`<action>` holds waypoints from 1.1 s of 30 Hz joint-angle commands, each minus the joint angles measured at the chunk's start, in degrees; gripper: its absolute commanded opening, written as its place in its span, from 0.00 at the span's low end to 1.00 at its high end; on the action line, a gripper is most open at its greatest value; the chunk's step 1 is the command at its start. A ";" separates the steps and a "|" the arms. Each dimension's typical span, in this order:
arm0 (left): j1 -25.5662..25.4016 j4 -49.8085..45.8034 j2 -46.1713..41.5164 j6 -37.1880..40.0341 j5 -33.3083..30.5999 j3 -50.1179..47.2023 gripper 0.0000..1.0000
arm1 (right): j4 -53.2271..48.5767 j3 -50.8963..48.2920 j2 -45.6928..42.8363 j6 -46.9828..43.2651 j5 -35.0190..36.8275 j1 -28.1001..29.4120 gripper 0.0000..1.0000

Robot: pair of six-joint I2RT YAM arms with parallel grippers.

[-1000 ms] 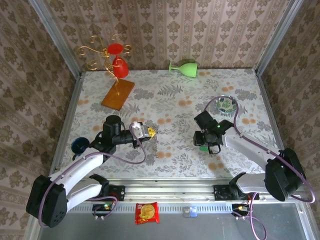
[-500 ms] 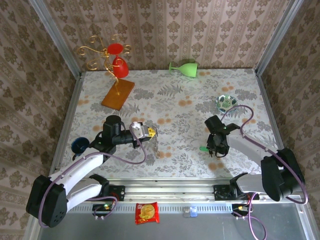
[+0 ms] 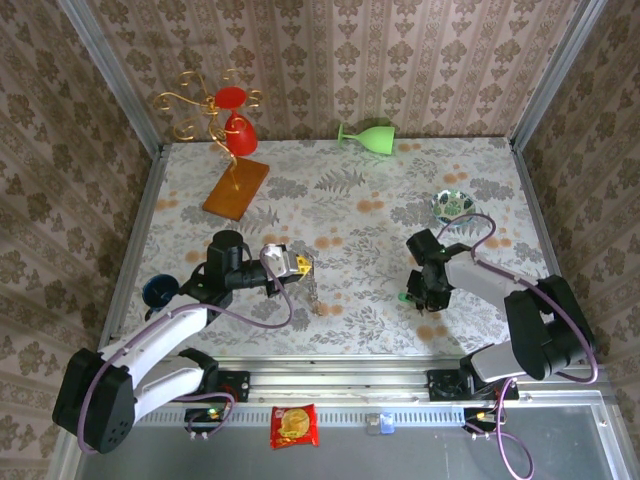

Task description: Put the keys on the keyring

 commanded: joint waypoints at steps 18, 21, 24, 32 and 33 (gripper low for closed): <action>-0.50 0.32 0.00 1.68 1.74 1.78 0.00 | -6.62 5.89 3.52 -4.55 1.01 4.14 0.25; -0.50 0.22 -0.01 1.74 1.73 1.73 0.00 | -7.56 6.26 3.65 -4.65 1.44 4.49 0.24; -0.50 0.30 0.08 1.67 1.84 1.78 0.00 | -8.64 6.57 3.70 -4.83 1.68 4.84 0.23; -0.59 0.15 0.34 1.74 2.16 1.96 0.00 | -9.05 7.03 4.26 -5.35 2.31 5.20 0.17; -0.55 0.14 0.27 1.68 2.14 1.96 0.00 | -9.00 7.08 4.45 -5.33 2.31 5.20 0.17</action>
